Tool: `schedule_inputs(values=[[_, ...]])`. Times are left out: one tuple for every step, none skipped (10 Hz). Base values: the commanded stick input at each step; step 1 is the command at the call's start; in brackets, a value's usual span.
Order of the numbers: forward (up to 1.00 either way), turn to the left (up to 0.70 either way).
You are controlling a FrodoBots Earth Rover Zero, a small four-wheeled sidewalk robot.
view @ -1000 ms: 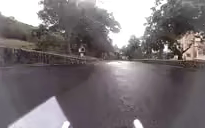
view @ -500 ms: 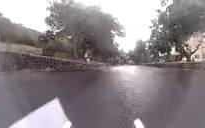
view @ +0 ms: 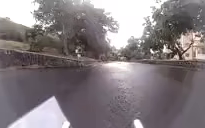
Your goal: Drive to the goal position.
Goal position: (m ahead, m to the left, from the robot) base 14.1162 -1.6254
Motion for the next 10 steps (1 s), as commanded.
schedule_inputs(values=[[1.0,0.0],[1.0,0.0],[1.0,-0.01],[1.0,-0.03],[1.0,-0.16],[1.0,-0.35],[1.0,-0.27],[1.0,-0.08],[1.0,0.0],[1.0,0.0]])
